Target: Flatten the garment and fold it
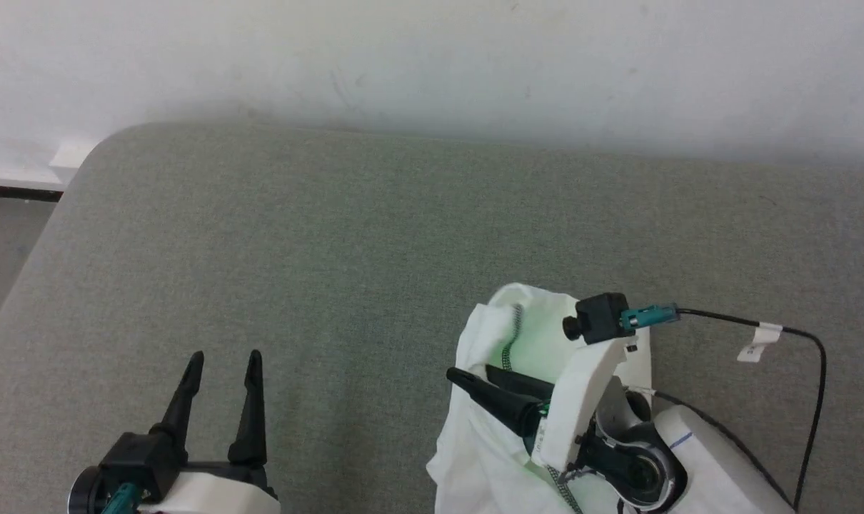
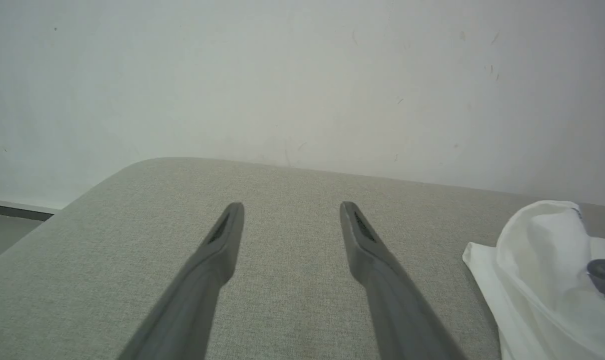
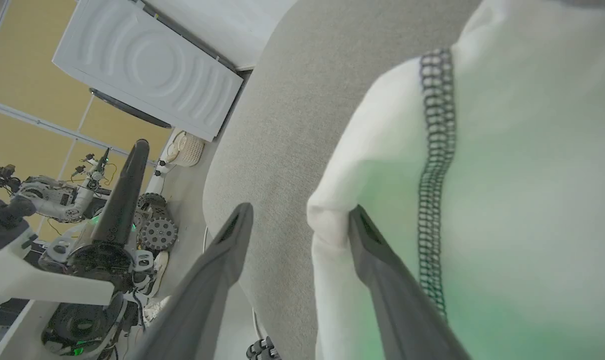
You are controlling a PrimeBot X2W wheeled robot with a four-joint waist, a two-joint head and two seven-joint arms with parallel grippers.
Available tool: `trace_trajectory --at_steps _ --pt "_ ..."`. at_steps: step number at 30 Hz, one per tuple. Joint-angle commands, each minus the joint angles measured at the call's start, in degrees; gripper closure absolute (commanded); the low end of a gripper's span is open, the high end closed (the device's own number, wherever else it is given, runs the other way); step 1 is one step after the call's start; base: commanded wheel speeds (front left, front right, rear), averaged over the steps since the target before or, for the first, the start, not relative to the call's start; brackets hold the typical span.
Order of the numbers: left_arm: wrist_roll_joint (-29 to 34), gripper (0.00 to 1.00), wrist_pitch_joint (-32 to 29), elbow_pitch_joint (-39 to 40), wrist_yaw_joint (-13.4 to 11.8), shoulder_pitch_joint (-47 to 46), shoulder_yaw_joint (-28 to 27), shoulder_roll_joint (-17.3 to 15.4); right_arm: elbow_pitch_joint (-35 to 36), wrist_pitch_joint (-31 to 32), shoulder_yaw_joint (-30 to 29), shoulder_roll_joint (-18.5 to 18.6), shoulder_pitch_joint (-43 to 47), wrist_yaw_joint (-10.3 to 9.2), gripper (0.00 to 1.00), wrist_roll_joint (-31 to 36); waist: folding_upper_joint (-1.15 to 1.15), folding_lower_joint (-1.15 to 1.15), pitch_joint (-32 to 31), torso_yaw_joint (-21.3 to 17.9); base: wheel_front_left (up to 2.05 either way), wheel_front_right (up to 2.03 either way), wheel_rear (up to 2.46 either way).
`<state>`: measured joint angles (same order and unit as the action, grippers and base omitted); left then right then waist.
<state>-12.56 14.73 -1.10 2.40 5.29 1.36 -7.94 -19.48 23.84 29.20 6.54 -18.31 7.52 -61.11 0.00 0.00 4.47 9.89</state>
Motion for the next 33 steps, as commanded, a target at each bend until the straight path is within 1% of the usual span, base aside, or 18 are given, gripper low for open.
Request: trace_trajectory --at_steps 1,4,6,8,10,12,14,17,20,21,25,29,33 --pt "0.50 0.00 0.27 -0.29 -0.02 -0.31 -0.35 0.14 2.23 -0.98 1.75 1.88 -0.99 -0.03 0.00 2.05 0.00 0.00 -0.67 -0.87 0.00 0.00 0.00" --pt "0.77 0.00 0.27 -0.63 -0.09 0.08 -0.59 0.15 7.43 -3.87 5.76 6.60 -1.46 -0.03 0.00 8.60 0.00 0.00 -1.64 -1.92 0.00 0.00 0.00" --pt "0.88 0.00 0.27 -0.83 -0.23 0.41 -0.71 0.21 10.25 -6.78 6.66 9.52 -1.38 -0.03 0.00 14.16 0.00 0.00 -2.43 -2.61 0.00 0.00 0.00" --pt "0.96 0.00 0.27 -0.91 -0.34 0.72 -0.79 0.27 12.16 -10.36 4.78 11.14 -0.26 -0.03 0.00 19.31 0.00 0.00 -3.19 -3.23 0.00 0.00 0.00" --pt "0.97 0.00 0.27 -1.00 -0.54 1.07 -0.92 0.35 13.62 -14.11 0.82 11.75 1.82 -0.03 0.00 24.75 0.00 0.00 -3.80 -3.80 0.00 0.00 0.00" --pt "0.96 0.00 0.27 -1.01 -0.71 1.30 -1.00 0.41 15.03 -17.15 -4.59 11.48 4.84 -0.03 0.00 30.11 0.00 0.00 -4.25 -4.29 0.00 0.00 0.00" --pt "0.90 0.00 0.27 -1.09 -0.79 1.46 -1.12 0.37 16.90 -19.16 -10.31 10.25 8.56 -0.03 0.00 34.18 0.00 0.00 -4.51 -4.71 0.00 0.00 0.00" --pt "0.72 0.00 0.27 -1.05 -0.85 1.75 -1.50 0.20 20.90 -21.14 -18.56 7.87 14.16 -0.03 0.00 38.85 0.00 0.00 -4.71 -5.45 0.00 0.00 0.00" --pt "0.62 0.00 0.27 -0.93 -0.96 1.99 -1.72 0.16 25.51 -21.84 -24.82 5.32 19.14 -0.03 0.00 42.00 0.00 0.00 -4.67 -6.20 0.00 0.00 0.00" --pt "0.62 0.00 0.27 -0.93 -0.96 1.99 -1.72 0.16 25.51 -21.84 -24.82 5.32 19.14 -0.03 0.00 42.00 0.00 0.00 -4.67 -6.20 0.00 0.00 0.00" --pt "0.35 0.00 0.27 -0.68 -1.30 2.44 -2.16 0.16 31.00 -21.47 -29.96 2.56 24.77 -0.03 0.00 44.13 0.00 0.00 -4.70 -7.32 0.00 0.00 0.00" --pt "0.05 0.00 0.27 -0.72 -1.38 2.80 -2.39 0.05 33.33 -19.74 -34.25 1.16 28.99 -0.03 0.00 44.77 0.00 0.00 -4.97 -7.94 0.00 0.00 0.00" --pt "-0.24 0.00 0.27 -0.91 -1.23 2.97 -2.38 -0.03 31.92 -14.68 -39.38 -0.03 30.59 -0.03 0.00 41.01 0.00 0.00 -5.36 -8.38 0.00 0.00 0.00"
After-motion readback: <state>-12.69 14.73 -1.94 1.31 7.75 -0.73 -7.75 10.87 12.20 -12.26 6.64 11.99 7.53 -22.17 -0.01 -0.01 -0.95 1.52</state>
